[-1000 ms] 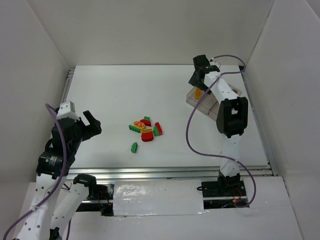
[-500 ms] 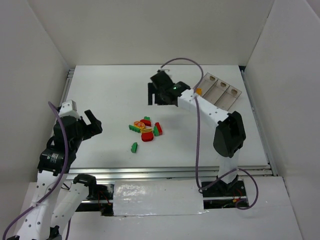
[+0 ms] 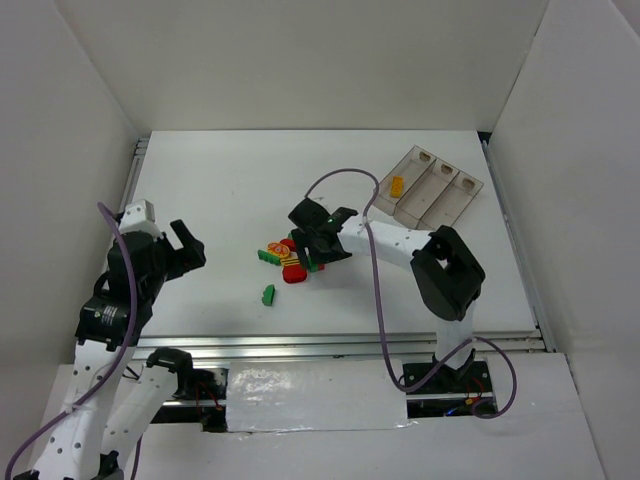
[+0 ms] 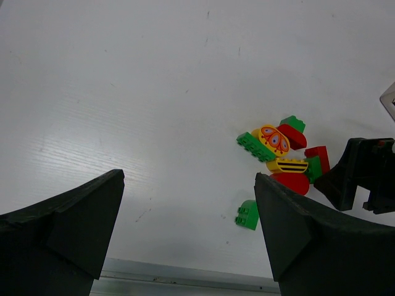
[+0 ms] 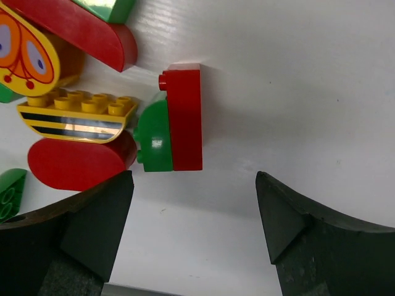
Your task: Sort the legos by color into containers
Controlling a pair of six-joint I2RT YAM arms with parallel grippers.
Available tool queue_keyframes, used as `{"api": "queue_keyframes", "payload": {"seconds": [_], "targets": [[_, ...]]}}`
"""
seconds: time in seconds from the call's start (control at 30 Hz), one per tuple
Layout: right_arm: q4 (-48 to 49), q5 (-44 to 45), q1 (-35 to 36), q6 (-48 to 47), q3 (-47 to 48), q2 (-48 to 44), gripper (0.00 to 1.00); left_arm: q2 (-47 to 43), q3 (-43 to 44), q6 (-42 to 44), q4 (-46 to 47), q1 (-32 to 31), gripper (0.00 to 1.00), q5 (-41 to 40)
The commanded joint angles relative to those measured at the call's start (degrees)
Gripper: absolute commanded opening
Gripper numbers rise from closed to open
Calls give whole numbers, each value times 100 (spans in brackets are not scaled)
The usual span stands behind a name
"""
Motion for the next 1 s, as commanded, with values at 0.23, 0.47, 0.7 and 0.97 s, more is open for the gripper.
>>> {"api": "queue_keyframes", "payload": {"seconds": [0.23, 0.47, 0.7, 0.97], "targets": [[-210, 1366, 1255, 1716, 188, -524, 87, 92, 30, 122, 227, -21, 100, -58], [-16, 1527, 1774, 3044, 574, 90, 80, 14, 135, -159, -54, -13, 100, -726], [-7, 1413, 2056, 3212, 1321, 855, 74, -286, 109, -248, -108, -13, 99, -990], [-183, 1343, 2083, 3326, 1586, 1444, 63, -338, 109, -213, -90, -13, 99, -902]]}}
